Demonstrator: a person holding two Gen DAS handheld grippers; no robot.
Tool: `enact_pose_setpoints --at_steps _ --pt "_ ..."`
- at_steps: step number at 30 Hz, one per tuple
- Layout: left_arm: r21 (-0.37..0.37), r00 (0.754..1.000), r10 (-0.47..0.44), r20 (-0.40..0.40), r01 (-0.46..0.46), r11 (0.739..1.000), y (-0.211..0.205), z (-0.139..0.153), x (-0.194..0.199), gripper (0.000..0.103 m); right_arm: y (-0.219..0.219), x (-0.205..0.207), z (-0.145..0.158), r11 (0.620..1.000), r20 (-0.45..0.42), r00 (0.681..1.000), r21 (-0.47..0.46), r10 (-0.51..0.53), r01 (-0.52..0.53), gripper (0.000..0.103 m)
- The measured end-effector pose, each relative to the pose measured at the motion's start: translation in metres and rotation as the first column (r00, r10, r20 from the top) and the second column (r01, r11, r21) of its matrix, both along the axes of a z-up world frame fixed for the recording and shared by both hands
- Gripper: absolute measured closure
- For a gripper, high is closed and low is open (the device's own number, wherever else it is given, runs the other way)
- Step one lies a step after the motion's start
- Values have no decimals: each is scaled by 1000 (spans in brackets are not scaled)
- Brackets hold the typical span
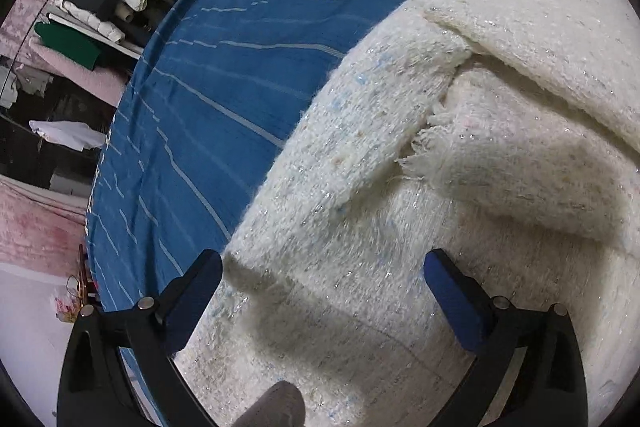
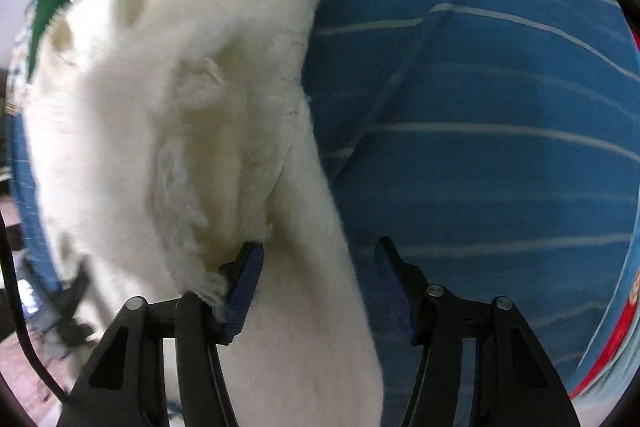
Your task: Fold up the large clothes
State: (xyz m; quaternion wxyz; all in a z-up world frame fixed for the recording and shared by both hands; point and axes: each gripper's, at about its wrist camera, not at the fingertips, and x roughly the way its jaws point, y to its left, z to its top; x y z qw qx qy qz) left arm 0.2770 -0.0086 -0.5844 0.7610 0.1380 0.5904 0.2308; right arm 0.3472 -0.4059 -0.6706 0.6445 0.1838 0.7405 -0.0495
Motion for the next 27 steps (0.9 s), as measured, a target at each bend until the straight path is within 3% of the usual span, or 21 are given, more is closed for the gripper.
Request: enact_pose_setpoints --at_steps 2,5,8,10,12,16,20,24,27 --pt "-1 1000 -3 7 3 1000 1 1 -2 0 -6 -2 -3 997 45 998 -50 -51 53 95" --pt "17 1000 -7 8 6 1000 -1 3 -4 0 -23 -13 -8 987 65 985 -34 -157 160 95" --pt "78 1000 11 -10 -11 997 -10 12 -6 0 -14 -9 -7 996 40 997 -55 -61 64 88" --pt "123 999 37 -2 -37 992 -19 24 -14 0 -12 -6 1 998 10 1000 -64 -14 15 55" --pt "192 998 68 14 -69 979 -39 41 -30 0 -15 -8 16 997 30 999 -63 34 -32 35" --pt "296 997 79 -6 -74 952 -99 58 -69 0 -31 -27 44 986 53 989 -98 137 -131 32" --pt "355 998 22 -67 3 935 -176 62 -115 0 -56 -54 61 970 54 978 -145 202 -193 28" --pt "368 992 -67 -107 102 924 -253 66 -158 0 -89 -80 74 961 28 973 -162 231 -224 28" --pt "333 978 -143 -149 186 924 -302 61 -185 0 -115 -99 82 950 11 967 -190 255 -248 28"
